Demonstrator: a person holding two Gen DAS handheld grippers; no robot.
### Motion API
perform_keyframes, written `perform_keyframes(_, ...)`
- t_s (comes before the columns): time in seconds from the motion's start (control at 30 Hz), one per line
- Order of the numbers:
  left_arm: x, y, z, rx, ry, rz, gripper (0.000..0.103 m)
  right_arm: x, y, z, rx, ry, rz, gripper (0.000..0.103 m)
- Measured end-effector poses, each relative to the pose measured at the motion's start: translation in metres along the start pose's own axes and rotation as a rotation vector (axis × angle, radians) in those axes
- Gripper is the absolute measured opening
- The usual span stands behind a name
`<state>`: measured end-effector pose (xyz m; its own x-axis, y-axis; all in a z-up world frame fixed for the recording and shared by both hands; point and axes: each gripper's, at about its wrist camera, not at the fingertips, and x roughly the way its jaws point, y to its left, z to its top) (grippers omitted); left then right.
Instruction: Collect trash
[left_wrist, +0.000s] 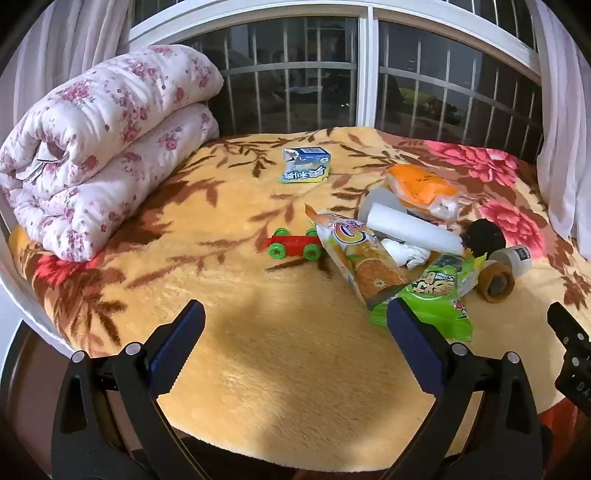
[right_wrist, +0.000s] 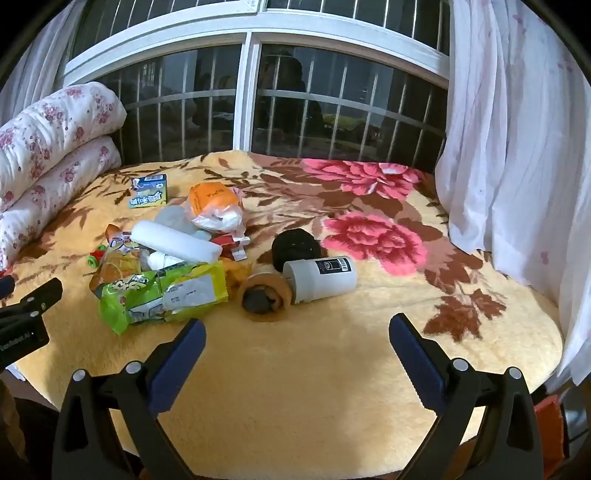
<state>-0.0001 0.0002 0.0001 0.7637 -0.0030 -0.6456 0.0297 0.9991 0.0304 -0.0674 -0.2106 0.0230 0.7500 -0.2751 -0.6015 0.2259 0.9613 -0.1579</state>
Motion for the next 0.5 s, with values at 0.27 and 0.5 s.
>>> perform_keyframes(0.27, 0.0003, -0.0001, -0.0005, -0.002, 0.009, -0.001, 0.096, -0.0043, -0.0007, -0.0020, 0.009, -0.003, -0.006, 0.098)
perform_keyframes(0.5, -0.0001, -0.0003, 0.0002, 0.005, -0.001, 0.006, 0.096, -0.0068, -0.0021, -0.0025, -0.003, 0.001, -0.010, 0.098)
